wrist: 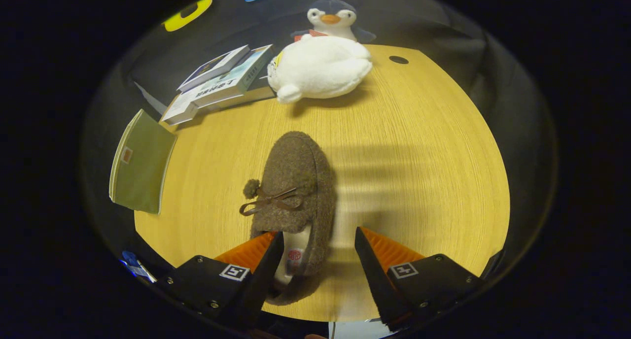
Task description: Open the storage box then place both shoes into the box .Put the left shoe in first, then the right shoe, with the right side of both shoes facing outward in a uniform manner.
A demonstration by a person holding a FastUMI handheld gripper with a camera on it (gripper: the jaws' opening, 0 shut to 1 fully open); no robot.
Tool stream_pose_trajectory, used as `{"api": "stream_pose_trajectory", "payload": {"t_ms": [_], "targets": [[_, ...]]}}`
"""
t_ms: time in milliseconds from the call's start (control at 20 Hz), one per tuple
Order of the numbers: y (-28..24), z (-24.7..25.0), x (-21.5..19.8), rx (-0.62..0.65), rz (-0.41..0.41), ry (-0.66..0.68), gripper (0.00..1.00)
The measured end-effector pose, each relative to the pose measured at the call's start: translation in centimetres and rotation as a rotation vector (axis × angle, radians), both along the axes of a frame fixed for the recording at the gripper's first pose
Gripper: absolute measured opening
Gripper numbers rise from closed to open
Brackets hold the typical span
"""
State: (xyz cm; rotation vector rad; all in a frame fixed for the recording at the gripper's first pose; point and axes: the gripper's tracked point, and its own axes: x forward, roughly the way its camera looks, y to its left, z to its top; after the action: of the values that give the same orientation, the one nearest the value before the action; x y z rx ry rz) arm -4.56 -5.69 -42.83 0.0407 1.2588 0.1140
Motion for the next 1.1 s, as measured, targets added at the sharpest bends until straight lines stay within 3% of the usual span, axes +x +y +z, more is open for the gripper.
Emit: {"api": "stream_pose_trajectory", "payload": {"t_ms": [100,150,200,300,350,400,450,600,850,1100], "targets": [[0.2,-0.9,0.7,0.026,-0.053,0.006,0.86],[0.5,-1.2,0.8,0.041,-0.06,0.013,0.73],[0.6,-1.4,0.7,0.038,-0.056,0.023,0.68],[0.9,-1.7,1.2,0.048,-0.055,0.026,0.32],[0.3,-1.5,1.1,0.013,-0.047,0.025,0.23],[-0.1,-2.3,1.4,0.012,-0.096,0.017,0.23],[-0.2,-1.5,1.6,-0.003,-0.105,0.028,0.01],[0.7,-0.3,1.2,0.054,-0.129,0.049,0.02],[2.1,2.5,1.6,0.043,-0.117,0.037,0.01],[5.4,5.7,1.8,0.047,-0.057,0.014,0.01]]}}
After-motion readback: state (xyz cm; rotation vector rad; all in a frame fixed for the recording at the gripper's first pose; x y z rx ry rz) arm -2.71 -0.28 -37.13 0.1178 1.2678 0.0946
